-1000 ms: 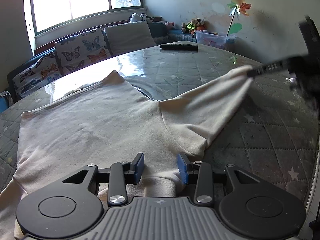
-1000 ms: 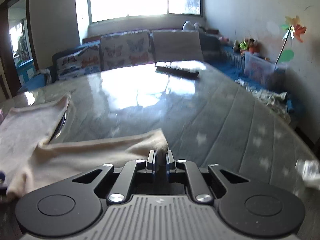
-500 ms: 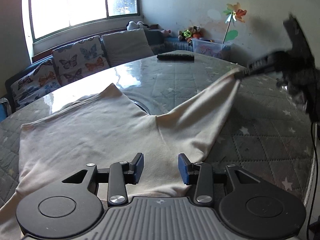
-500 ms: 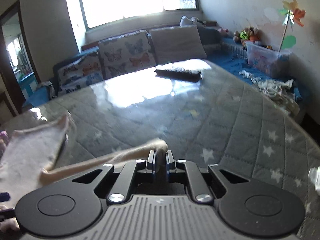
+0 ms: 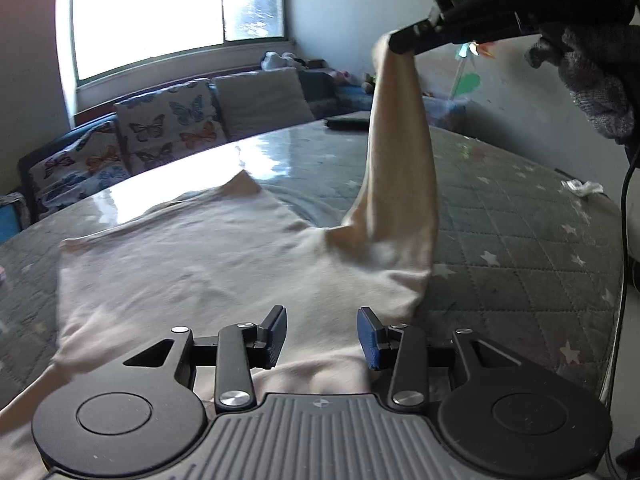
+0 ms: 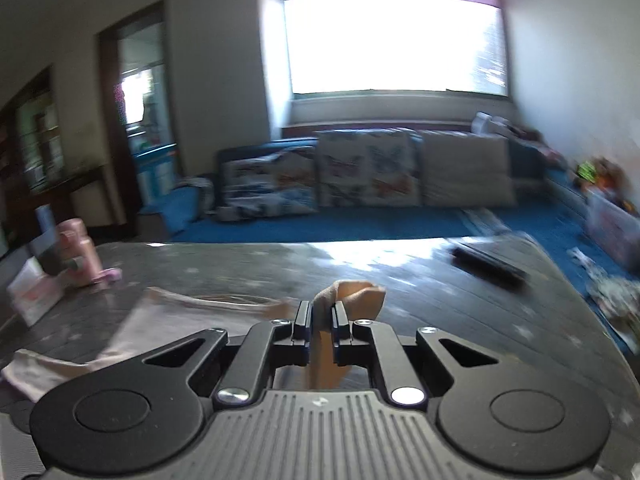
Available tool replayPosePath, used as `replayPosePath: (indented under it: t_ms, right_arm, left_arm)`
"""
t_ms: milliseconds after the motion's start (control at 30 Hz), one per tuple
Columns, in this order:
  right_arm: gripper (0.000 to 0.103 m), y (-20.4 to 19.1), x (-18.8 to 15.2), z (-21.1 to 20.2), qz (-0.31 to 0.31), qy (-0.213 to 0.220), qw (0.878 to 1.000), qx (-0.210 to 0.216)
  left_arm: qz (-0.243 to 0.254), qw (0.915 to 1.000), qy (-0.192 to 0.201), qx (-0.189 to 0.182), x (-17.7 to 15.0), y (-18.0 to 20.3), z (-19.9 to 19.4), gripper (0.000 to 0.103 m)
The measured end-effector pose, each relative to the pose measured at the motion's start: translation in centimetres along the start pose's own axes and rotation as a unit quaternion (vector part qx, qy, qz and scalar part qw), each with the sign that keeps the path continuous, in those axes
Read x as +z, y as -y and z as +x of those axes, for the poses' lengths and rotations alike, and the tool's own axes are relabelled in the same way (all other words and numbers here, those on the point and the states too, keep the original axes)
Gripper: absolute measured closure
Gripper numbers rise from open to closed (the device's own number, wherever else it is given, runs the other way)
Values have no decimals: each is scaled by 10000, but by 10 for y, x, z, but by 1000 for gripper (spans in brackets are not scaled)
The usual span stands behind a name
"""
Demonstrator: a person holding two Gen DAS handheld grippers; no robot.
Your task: Fold clothes
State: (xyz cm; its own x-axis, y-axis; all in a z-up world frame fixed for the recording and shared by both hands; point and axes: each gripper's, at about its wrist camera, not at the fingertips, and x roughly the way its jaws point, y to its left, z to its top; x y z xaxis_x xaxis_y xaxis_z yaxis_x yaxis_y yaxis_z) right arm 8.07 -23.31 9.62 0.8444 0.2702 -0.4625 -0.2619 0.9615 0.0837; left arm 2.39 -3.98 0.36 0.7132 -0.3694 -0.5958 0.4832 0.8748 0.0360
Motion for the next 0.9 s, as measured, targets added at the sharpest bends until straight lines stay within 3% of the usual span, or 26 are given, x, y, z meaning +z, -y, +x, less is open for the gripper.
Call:
replayPosePath:
  t_ms: [167, 433, 533, 600, 767, 900]
  right_arm:
    - [95, -63, 7, 17, -419, -54, 9969, 663]
    - [92, -132, -15, 55, -625, -528, 9872, 1370]
    - [84, -139, -19, 60, -595, -648, 9834, 1588]
    - [84, -136, -18, 57, -605, -650, 9826, 1630]
    - [84, -118, -22, 54, -753, -769, 9840, 1419]
    - [84, -100, -38, 60, -846, -1164, 9809, 1310]
  left_arm:
    - [-329, 9991, 103, 264, -11, -23, -22, 60]
    - [-799, 9953, 42, 550, -30, -49, -37, 59]
    - [-866, 9945, 27, 596, -32, -53, -38, 59]
    - [-891, 9941, 36, 620, -31, -55, -38, 58]
    - [-955, 9932, 88, 662, -25, -59, -38, 58]
    - [-943, 9931, 79, 688, -20, -60, -32, 58]
